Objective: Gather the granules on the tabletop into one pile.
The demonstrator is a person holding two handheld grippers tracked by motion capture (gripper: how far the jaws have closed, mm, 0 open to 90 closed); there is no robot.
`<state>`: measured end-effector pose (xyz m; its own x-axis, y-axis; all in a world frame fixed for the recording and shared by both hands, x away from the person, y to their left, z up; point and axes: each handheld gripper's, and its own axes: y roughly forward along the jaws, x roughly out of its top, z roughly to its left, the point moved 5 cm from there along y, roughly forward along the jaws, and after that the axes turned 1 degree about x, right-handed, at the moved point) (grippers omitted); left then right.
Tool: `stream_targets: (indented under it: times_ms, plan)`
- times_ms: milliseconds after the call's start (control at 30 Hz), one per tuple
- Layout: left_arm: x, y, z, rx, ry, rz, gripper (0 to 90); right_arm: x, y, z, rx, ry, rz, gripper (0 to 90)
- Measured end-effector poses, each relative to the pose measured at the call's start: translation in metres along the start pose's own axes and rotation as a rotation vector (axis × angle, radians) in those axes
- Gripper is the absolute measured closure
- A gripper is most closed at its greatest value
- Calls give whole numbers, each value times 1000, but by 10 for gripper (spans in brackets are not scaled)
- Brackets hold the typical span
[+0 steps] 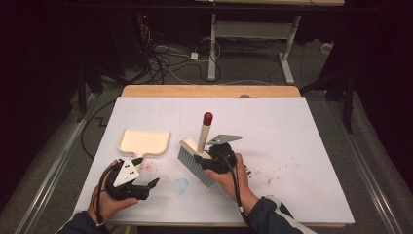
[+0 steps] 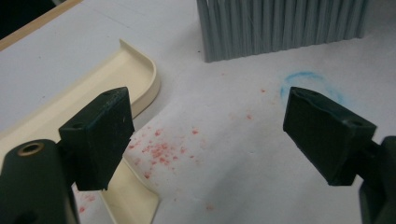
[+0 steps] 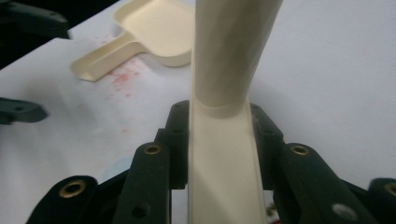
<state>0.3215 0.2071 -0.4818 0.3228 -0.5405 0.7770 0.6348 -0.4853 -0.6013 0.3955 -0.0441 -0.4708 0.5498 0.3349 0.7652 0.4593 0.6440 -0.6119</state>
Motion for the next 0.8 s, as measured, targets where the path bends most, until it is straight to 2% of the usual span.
stream_targets:
  times_ms: [133,200,300,467,567,600,633,667,800]
  plan:
    - [-1,1,-2,-6,10,19,153,-8,-8,-14,-4,49,6,663]
    - [0,2,-2,-2,25,16,153,-14,-22,-24,-23,68,4,664]
    - [0,2,-4,-12,19,26,153,-16,-31,-28,-36,69,0,667]
    - [1,3,-4,-11,34,23,153,-17,-48,-30,-47,60,-11,672]
    - [2,4,-4,-11,34,23,153,-8,-64,-23,-25,29,-55,672]
    - [2,5,-4,-11,35,24,153,-8,-64,-23,-25,29,-55,672]
    - [1,5,-4,-12,36,24,153,-2,-75,-19,-25,8,-82,672]
    - [1,5,-4,-12,35,25,153,-2,-75,-19,-25,8,-82,672]
    - [1,4,-4,-11,35,23,153,1,-98,-22,-59,-32,-120,672]
